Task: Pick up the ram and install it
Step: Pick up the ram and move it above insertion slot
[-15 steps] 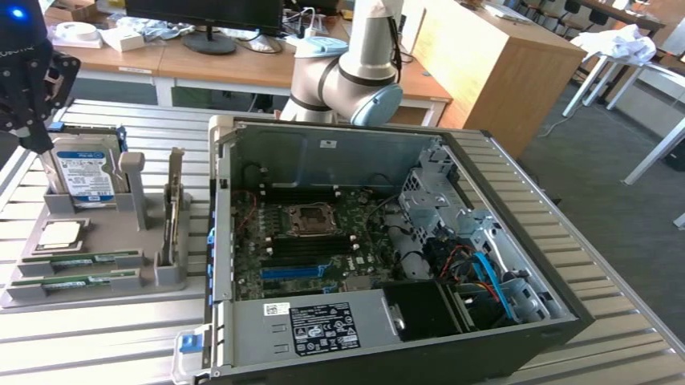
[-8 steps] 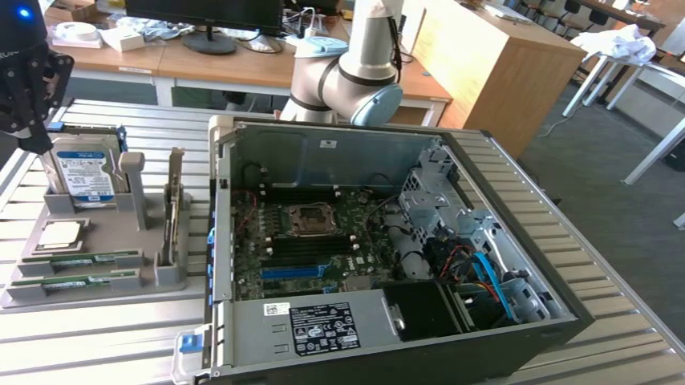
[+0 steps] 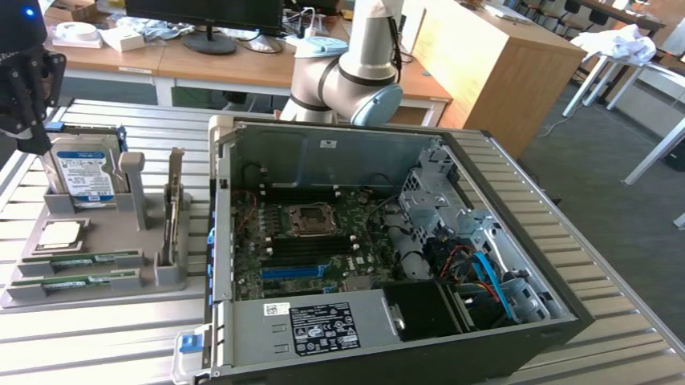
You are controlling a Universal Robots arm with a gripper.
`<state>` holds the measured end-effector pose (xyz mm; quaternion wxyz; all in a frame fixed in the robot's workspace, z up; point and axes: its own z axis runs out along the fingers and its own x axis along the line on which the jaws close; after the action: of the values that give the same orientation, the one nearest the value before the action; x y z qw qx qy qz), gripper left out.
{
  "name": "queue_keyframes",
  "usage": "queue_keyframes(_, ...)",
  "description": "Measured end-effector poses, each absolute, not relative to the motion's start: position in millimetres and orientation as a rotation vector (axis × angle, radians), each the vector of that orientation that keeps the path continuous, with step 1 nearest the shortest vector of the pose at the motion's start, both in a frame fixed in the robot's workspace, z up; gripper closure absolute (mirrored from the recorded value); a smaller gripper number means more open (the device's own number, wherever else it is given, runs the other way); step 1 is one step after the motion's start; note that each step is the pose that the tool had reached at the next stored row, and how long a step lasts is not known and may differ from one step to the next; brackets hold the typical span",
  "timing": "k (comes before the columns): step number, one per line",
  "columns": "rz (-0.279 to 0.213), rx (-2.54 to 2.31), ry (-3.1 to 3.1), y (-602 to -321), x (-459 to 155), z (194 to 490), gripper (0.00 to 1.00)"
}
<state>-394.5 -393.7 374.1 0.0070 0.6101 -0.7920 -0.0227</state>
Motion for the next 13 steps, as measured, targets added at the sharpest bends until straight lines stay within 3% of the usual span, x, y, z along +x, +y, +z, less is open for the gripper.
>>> queue_keyframes(13,-0.068,2.182,-2.232,-393.7,-394.4,373.0,0.90)
